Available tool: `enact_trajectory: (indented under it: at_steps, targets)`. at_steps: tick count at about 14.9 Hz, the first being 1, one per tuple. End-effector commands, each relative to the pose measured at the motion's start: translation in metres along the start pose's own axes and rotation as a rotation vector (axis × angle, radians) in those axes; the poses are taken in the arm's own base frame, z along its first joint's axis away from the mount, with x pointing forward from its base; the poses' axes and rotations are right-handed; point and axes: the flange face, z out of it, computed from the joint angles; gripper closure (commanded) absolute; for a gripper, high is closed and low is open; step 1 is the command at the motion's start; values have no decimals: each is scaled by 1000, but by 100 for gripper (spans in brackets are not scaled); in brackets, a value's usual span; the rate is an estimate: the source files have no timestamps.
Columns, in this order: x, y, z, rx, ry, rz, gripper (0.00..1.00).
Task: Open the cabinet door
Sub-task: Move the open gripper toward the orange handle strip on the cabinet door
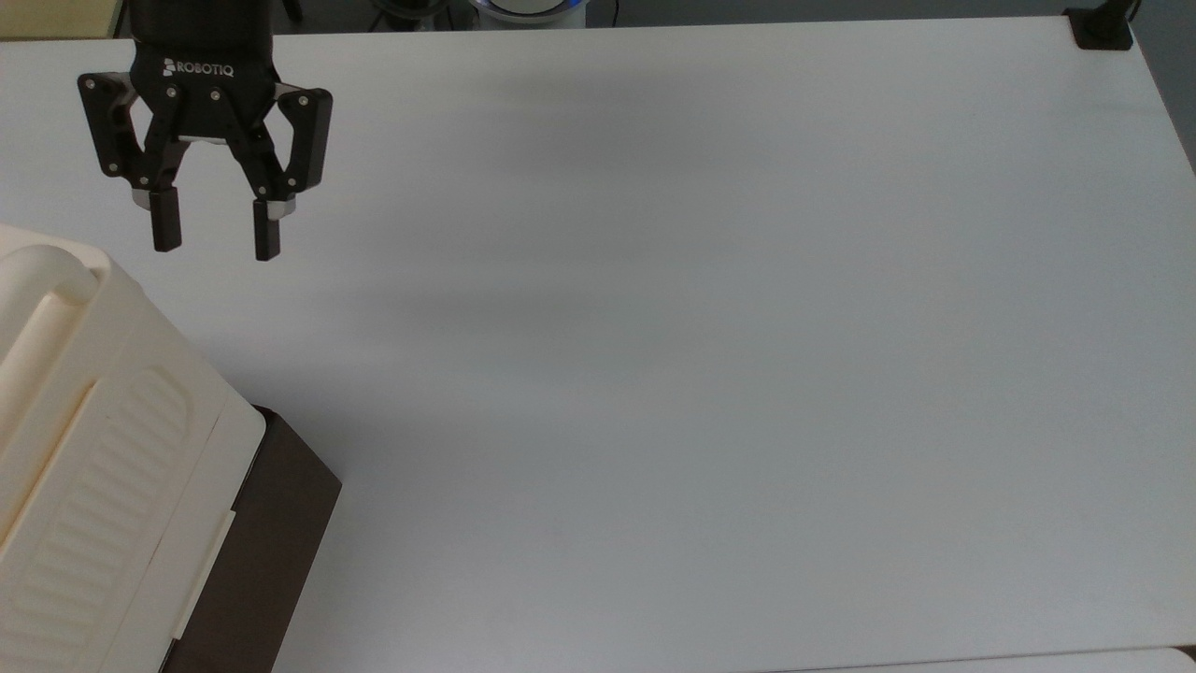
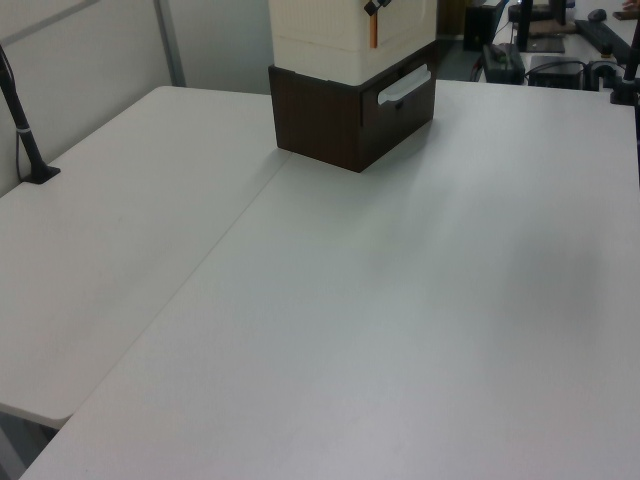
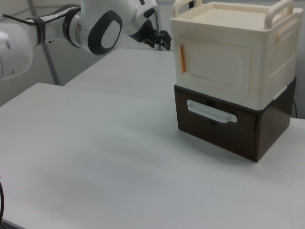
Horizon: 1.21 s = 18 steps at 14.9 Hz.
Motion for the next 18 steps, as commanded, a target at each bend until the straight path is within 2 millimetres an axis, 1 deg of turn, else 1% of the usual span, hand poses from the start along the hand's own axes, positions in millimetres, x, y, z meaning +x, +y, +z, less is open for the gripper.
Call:
enact_trajectory:
  at_steps: [1,3,5,7,8,9,10,12,14,15,16,18]
  targets:
    - [-1,15,0,-18,16,20,35]
    - [0,21,0,-26,34,29,35]
    - [-1,23,8,-38,59,78,36]
    - [-4,30,16,-51,66,100,42]
    - [-1,33,14,-55,74,102,46]
    - [-3,34,19,-58,68,103,50]
    - [-4,34,21,-58,65,103,52]
    - [-7,37,27,-63,59,104,53]
    - [-4,41,26,-68,65,107,53]
    - [-7,44,32,-73,59,111,53]
    - [-5,44,31,-75,71,112,53]
    - [-4,44,38,-78,86,113,53]
